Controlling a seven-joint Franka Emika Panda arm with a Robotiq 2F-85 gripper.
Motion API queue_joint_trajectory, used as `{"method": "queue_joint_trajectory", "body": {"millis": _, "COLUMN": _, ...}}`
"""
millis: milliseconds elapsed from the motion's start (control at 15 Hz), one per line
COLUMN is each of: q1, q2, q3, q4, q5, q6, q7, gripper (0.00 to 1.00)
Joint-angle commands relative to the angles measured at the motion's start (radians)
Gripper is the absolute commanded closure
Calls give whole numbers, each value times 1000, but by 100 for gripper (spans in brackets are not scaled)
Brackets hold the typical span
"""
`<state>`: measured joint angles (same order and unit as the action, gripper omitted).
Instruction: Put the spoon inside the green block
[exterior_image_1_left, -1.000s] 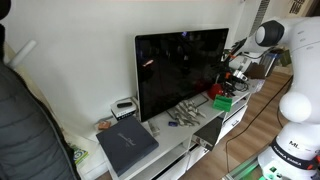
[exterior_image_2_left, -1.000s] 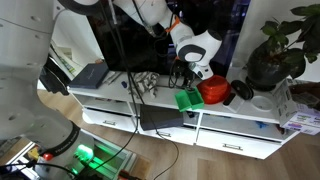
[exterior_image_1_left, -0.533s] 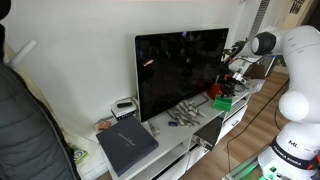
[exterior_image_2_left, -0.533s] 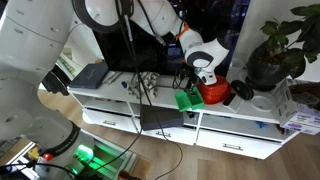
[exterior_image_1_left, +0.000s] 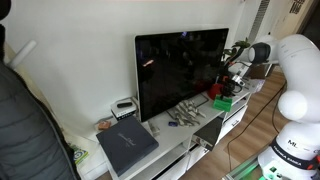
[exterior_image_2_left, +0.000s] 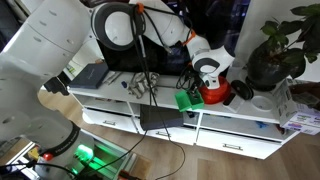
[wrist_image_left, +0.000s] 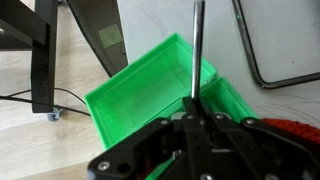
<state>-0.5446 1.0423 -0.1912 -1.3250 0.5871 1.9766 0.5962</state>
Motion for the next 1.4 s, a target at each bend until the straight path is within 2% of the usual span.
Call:
{"method": "queue_joint_trajectory", "body": {"millis": 0, "q1": -34, "q2": 76, "q3": 3, "q4": 133, "q5": 19, "q6": -87, "q7": 73, "gripper": 98}}
{"method": "queue_joint_trajectory", "body": {"millis": 933, "q1": -83, "q2": 226, "q3": 24, "q4": 341, "q5": -8, "q6": -146, "q7": 227, "gripper": 98}}
{"method": "queue_joint_trajectory", "body": {"millis": 1000, "q1": -84, "q2": 233, "q3": 26, "q4": 349, "q5": -11, "q6": -148, "q7": 234, "gripper": 68}}
{"method": "queue_joint_trajectory", "body": {"millis": 1133, "q1": -86, "q2": 242, "q3": 32, "q4": 365, "q5": -12, "q6": -151, "q7": 244, "gripper": 61}}
{"method": "queue_joint_trajectory", "body": {"millis": 1333, "q1": -86, "q2": 241, "q3": 44, "q4": 377, "q5": -8, "q6": -158, "q7": 256, "gripper": 39}}
